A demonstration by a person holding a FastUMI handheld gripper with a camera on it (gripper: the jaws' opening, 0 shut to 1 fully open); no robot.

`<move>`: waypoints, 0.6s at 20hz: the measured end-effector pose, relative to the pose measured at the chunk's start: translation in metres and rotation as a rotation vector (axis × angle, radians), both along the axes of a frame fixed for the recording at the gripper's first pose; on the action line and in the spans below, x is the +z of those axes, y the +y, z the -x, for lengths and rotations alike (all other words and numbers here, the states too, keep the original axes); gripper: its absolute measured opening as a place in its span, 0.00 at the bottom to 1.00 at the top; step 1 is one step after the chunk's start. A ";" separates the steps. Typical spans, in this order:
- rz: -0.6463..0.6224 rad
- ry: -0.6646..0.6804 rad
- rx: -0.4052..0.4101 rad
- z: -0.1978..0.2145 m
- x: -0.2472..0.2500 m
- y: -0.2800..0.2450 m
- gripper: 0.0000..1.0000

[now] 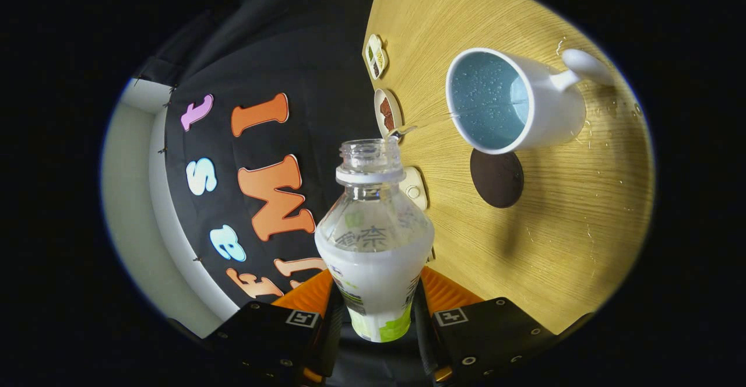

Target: Take the bottle from table, then pour the juice into the cup, finally place the bottle on the coaster

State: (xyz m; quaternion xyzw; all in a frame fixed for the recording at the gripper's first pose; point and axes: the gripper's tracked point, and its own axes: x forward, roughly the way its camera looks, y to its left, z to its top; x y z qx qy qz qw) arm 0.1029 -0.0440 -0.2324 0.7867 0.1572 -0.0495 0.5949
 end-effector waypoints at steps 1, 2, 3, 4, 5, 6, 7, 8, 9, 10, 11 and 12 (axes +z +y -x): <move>-0.008 0.015 0.011 0.002 -0.001 0.002 0.57; -0.010 0.035 0.027 0.004 -0.005 0.006 0.57; -0.009 0.047 0.029 0.004 -0.007 0.005 0.57; -0.012 0.059 0.028 0.005 -0.009 0.005 0.57; -0.021 0.063 0.022 0.007 -0.008 0.003 0.57; -0.032 0.062 0.014 0.007 -0.008 0.001 0.57; -0.044 0.062 0.007 0.007 -0.006 0.001 0.57; -0.054 0.062 0.003 0.007 -0.005 0.001 0.57; -0.063 0.059 -0.001 0.006 -0.005 0.002 0.57; -0.073 0.057 -0.006 0.005 -0.005 0.001 0.57; -0.084 0.054 -0.011 0.006 -0.002 0.000 0.57; -0.092 0.052 -0.016 0.007 -0.002 -0.001 0.57</move>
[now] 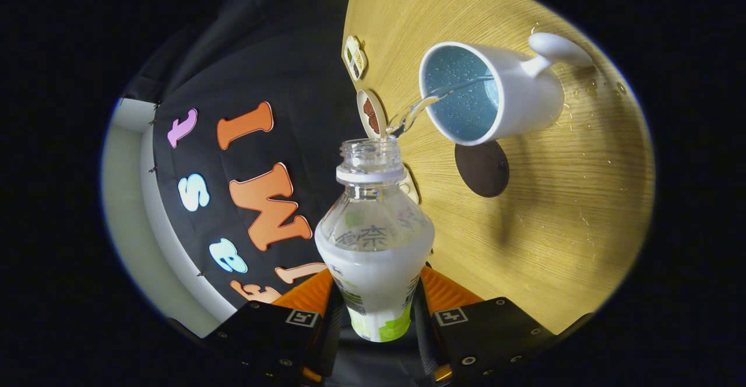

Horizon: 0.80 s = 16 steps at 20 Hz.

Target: Take the bottle from table, then pour the juice into the cup, finally place the bottle on the coaster

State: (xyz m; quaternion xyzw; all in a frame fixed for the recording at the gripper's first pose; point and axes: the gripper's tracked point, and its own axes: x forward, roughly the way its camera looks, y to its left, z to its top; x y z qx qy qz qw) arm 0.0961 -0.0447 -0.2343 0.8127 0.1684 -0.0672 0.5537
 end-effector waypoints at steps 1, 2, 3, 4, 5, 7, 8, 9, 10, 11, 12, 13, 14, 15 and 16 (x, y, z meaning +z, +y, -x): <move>-0.007 -0.001 -0.002 -0.002 0.001 0.000 0.57; -0.015 -0.001 -0.004 -0.003 0.002 0.001 0.57; -0.022 -0.001 -0.008 -0.002 0.003 -0.001 0.57; -0.032 -0.001 -0.009 -0.003 0.004 -0.001 0.57; -0.040 0.001 -0.009 -0.003 0.005 0.000 0.57; -0.050 -0.001 -0.021 -0.003 0.008 -0.003 0.57; -0.058 -0.005 -0.024 -0.004 0.011 -0.004 0.57; -0.065 -0.006 -0.025 -0.005 0.012 -0.003 0.57; -0.072 -0.007 -0.028 -0.007 0.013 -0.004 0.57; -0.086 -0.008 -0.031 -0.007 0.013 -0.004 0.57; -0.100 -0.007 -0.034 -0.007 0.015 -0.004 0.57; -0.114 -0.003 -0.040 -0.006 0.015 -0.004 0.57; -0.126 -0.004 -0.046 -0.008 0.016 -0.005 0.57; -0.133 -0.005 -0.049 -0.009 0.017 -0.006 0.57; -0.138 -0.005 -0.051 -0.010 0.017 -0.005 0.57</move>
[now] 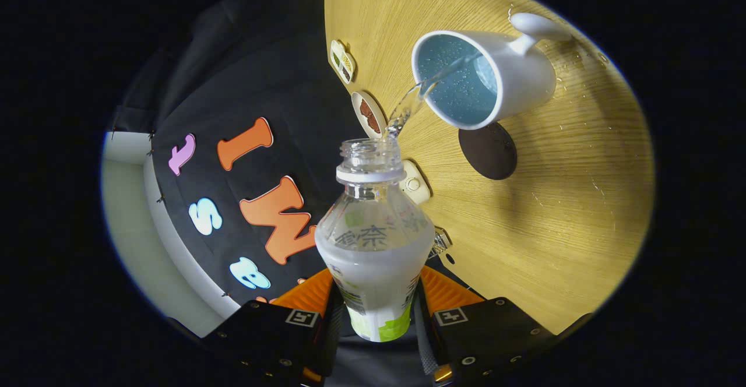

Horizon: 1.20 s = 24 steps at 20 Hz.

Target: Take the bottle from table, then pour the juice into the cup, finally place the bottle on the coaster

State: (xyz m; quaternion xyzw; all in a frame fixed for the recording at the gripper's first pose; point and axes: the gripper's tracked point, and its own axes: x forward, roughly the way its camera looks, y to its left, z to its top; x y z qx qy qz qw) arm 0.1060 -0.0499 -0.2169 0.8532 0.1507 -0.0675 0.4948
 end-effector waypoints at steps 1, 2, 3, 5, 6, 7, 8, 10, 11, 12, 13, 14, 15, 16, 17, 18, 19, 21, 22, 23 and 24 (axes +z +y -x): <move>-0.004 -0.002 -0.002 -0.001 0.002 0.001 0.57; -0.012 -0.005 -0.005 0.000 0.003 0.002 0.57; -0.021 -0.008 -0.010 0.000 0.004 0.001 0.57; -0.039 -0.005 -0.014 -0.002 0.006 0.001 0.57; -0.048 -0.002 -0.021 -0.003 0.009 0.000 0.57; -0.056 -0.001 -0.023 -0.004 0.010 0.001 0.57; -0.064 0.002 -0.025 -0.005 0.011 0.001 0.57; -0.080 0.005 -0.035 -0.008 0.013 0.001 0.57; -0.089 0.008 -0.038 -0.008 0.014 0.001 0.57; -0.096 0.009 -0.042 -0.007 0.014 0.000 0.57; -0.100 0.012 -0.043 -0.007 0.015 0.000 0.57; -0.102 0.016 -0.044 -0.006 0.014 0.000 0.57; -0.106 0.019 -0.045 -0.006 0.015 -0.001 0.57; -0.112 0.017 -0.049 -0.007 0.016 -0.001 0.57; -0.118 0.017 -0.053 -0.007 0.016 -0.002 0.57; -0.123 0.018 -0.055 -0.008 0.016 -0.002 0.57; -0.132 0.020 -0.058 -0.006 0.016 -0.002 0.57; -0.147 0.024 -0.062 -0.006 0.017 -0.003 0.57; -0.151 0.027 -0.067 -0.005 0.016 -0.003 0.57; -0.155 0.032 -0.071 -0.005 0.015 -0.003 0.57; -0.155 0.039 -0.066 -0.004 0.013 -0.004 0.57</move>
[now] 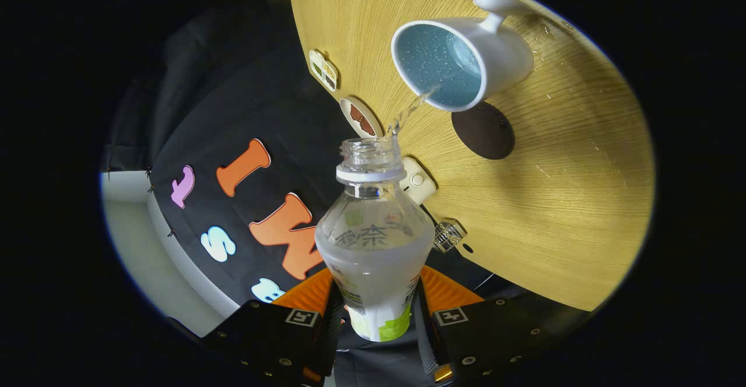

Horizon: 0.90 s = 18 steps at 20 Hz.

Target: Take the bottle from table, then pour the juice into the cup, finally place the bottle on the coaster

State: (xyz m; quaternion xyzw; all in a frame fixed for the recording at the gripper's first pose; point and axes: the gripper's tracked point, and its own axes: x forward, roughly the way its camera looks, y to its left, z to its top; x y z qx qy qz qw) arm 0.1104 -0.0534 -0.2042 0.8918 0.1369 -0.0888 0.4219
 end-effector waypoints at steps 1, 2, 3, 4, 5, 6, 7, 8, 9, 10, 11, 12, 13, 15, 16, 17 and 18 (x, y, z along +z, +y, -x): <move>0.006 0.010 0.011 0.001 -0.002 0.004 0.57; 0.012 0.013 0.014 0.001 -0.004 0.005 0.57; 0.005 0.010 -0.002 0.001 -0.003 -0.001 0.57; -0.011 -0.002 -0.020 -0.001 0.002 -0.006 0.57; -0.027 -0.010 -0.029 -0.002 0.005 -0.006 0.57; -0.036 -0.011 -0.038 -0.003 0.005 -0.006 0.57; -0.040 -0.006 -0.040 -0.004 0.004 -0.006 0.57; -0.047 -0.005 -0.045 -0.005 0.003 -0.006 0.57; -0.056 -0.007 -0.051 -0.004 0.006 -0.008 0.58; -0.065 -0.006 -0.061 -0.005 0.007 -0.010 0.57; -0.072 -0.004 -0.066 -0.003 0.008 -0.010 0.57; -0.074 0.000 -0.063 -0.003 0.007 -0.010 0.57; -0.075 0.001 -0.062 -0.005 0.007 -0.008 0.57; -0.085 -0.004 -0.063 -0.005 0.009 -0.009 0.57; -0.091 -0.008 -0.064 -0.006 0.010 -0.009 0.57; -0.091 -0.009 -0.064 -0.006 0.010 -0.009 0.57; -0.081 -0.010 -0.064 -0.008 0.011 -0.009 0.57</move>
